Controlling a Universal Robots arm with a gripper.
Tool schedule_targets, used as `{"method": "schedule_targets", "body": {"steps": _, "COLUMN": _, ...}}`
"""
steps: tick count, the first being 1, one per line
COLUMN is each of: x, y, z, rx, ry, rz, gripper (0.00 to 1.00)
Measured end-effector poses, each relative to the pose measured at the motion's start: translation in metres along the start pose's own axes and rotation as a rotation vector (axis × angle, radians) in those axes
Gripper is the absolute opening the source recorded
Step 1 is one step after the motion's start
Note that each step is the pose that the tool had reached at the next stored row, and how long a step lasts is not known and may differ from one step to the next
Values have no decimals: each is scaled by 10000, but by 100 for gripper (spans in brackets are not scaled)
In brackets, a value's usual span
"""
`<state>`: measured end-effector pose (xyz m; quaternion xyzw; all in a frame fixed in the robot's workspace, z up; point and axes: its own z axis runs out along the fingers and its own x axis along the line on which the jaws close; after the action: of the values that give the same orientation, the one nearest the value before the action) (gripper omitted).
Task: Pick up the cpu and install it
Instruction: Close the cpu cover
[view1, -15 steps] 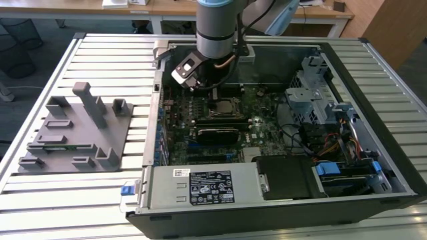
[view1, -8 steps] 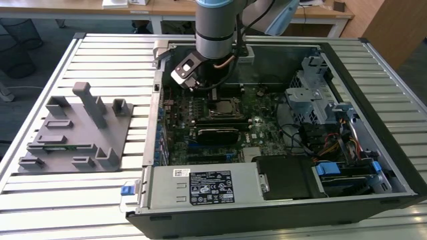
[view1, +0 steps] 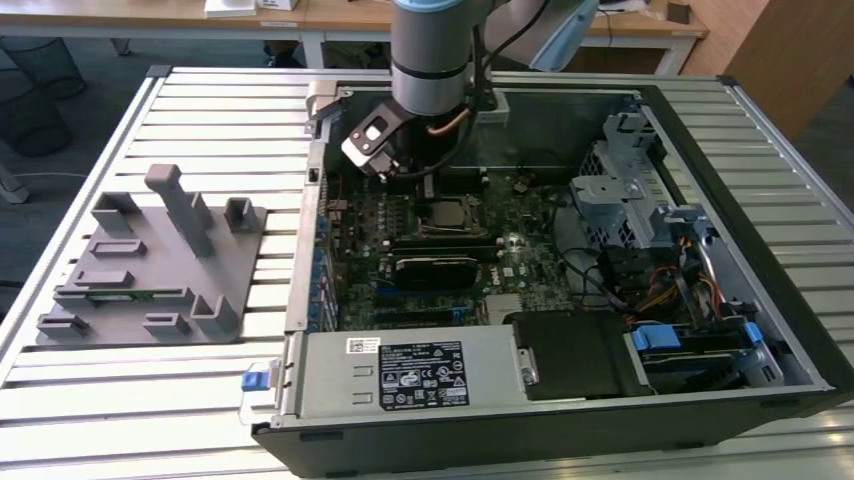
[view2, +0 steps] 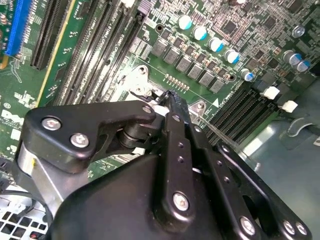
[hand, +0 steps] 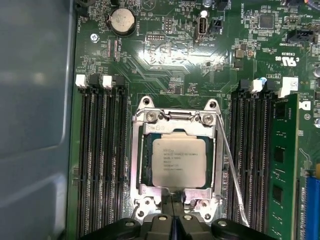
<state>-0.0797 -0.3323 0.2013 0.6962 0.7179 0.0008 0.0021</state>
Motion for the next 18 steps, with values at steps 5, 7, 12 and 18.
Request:
{"method": "schedule_targets", "body": {"steps": 5, "x": 0, "y": 0, "z": -45, "rx": 1, "ry": 9, "rz": -2, "gripper": 11}}
{"method": "schedule_targets", "body": {"steps": 7, "x": 1, "y": 1, "z": -44, "rx": -2, "ry": 18, "rz": -2, "gripper": 11}}
{"method": "schedule_targets", "body": {"steps": 12, "x": -13, "y": 8, "z": -48, "rx": 2, "ry": 19, "rz": -3, "gripper": 11}}
{"method": "schedule_targets", "body": {"steps": 18, "x": -73, "y": 102, "z": -44, "rx": 8, "ry": 22, "rz": -1, "gripper": 11}}
